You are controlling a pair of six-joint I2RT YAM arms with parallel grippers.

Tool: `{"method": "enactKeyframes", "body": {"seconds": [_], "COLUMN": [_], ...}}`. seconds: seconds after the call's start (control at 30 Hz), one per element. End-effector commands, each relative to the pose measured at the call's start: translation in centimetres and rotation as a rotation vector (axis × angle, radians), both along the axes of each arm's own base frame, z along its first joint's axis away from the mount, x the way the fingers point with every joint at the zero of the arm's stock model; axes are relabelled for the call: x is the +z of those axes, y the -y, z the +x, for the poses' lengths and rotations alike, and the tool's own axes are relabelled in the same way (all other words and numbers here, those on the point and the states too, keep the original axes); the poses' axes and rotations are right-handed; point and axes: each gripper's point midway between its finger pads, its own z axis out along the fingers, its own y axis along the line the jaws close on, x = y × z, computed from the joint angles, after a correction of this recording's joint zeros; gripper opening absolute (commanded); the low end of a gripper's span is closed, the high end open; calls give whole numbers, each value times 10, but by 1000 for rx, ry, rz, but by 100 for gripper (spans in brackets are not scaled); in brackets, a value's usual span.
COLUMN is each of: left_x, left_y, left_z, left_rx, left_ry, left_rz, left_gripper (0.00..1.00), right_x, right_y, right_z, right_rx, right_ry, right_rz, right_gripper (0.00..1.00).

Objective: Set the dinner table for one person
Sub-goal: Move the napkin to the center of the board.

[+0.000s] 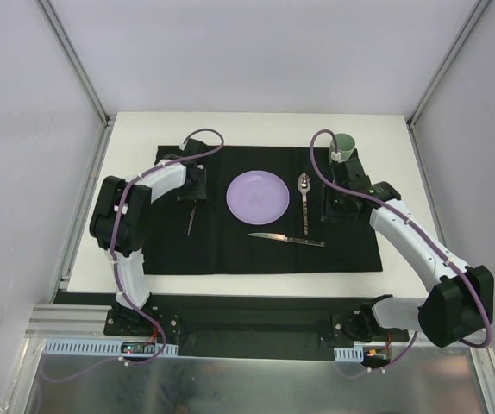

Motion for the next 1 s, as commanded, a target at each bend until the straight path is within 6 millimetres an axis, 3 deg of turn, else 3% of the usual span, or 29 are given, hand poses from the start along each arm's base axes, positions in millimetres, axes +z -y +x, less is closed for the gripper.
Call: {"method": "enactKeyframes", "body": {"seconds": [0.0, 0.13, 0.3, 0.97], "left_x": [-1, -6, -8, -5], "left_y": [1, 4, 6, 3], "left_z": [1, 1, 1, 1], "left_rx": [-2, -3, -5, -68], "left_ry": [0, -12, -18, -14], "left_rz": [-32, -41, -48, -25], "left_gripper": [36, 13, 0, 0], "right_x": [4, 4, 2, 1], "right_y": [3, 4, 5, 1], "right_z": [-3, -3, -3, -1], "right_rx": [2, 0, -3, 0], "right_ry": [8, 7, 5, -2], "right_rz": [-13, -17, -21, -12], "right_gripper": [40, 40, 40, 40]}}
